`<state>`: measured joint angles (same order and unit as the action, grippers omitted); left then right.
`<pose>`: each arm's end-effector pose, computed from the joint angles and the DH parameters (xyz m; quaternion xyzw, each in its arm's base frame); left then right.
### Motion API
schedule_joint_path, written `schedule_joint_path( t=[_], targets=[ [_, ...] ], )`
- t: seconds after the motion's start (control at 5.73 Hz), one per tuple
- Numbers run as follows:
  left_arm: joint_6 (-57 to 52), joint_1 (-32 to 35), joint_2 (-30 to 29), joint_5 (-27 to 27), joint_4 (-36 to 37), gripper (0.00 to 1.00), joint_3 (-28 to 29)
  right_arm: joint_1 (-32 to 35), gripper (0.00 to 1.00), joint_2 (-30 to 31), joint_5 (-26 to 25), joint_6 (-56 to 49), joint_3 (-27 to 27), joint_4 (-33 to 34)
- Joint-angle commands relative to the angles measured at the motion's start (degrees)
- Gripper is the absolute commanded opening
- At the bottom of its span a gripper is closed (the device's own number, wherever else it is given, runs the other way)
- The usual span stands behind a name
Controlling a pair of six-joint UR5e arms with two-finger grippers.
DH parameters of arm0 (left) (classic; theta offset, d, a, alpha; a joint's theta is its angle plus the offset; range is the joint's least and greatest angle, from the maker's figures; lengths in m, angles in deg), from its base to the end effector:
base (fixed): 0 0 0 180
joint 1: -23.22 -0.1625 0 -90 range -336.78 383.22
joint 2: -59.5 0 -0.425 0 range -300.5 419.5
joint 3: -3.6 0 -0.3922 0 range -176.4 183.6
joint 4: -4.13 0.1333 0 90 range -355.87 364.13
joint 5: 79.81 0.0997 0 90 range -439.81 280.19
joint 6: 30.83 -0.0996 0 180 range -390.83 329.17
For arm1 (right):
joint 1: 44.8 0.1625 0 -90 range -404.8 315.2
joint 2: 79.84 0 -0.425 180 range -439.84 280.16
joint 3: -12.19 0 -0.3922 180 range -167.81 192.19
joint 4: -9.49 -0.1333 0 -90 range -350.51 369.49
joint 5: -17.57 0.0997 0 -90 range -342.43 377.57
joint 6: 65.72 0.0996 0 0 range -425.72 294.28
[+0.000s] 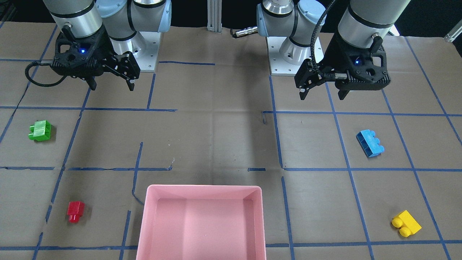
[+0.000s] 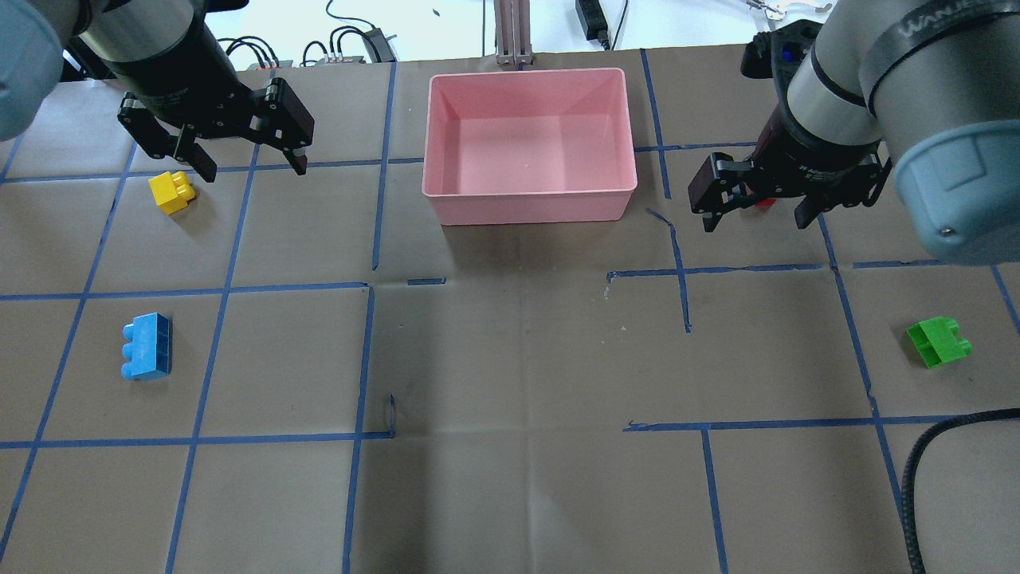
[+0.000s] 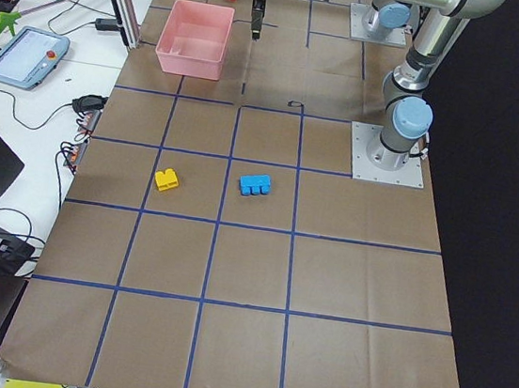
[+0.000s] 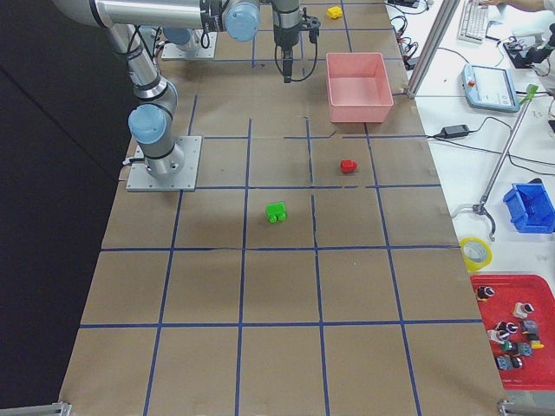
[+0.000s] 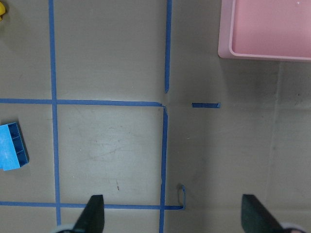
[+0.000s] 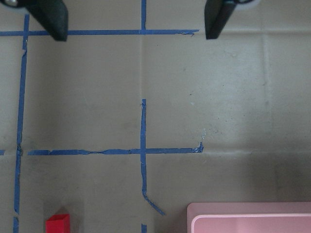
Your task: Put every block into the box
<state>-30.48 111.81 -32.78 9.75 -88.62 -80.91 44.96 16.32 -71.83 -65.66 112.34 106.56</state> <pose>-0.1215 -0.5121 0.5103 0.0153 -0.9999 0.0040 0.0038 0.1325 -0.4511 0.4637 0.0025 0.9996 -0.0269 0.0052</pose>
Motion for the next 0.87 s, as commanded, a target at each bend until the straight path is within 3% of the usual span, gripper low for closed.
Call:
schedule_joint_path(
  t=[0.0,0.7],
  targets=[
    [-0.2,0.0,0.0,0.0,-0.1,1.0,0.0,0.0,1.0,-0.2,0.0,0.1,0.1,0.3],
    [-0.4,-0.2,-0.1,-0.1,1.1,1.0,0.8,0.0,1.0,-0.8,0.0,-0.2,0.7,0.3]
  ],
)
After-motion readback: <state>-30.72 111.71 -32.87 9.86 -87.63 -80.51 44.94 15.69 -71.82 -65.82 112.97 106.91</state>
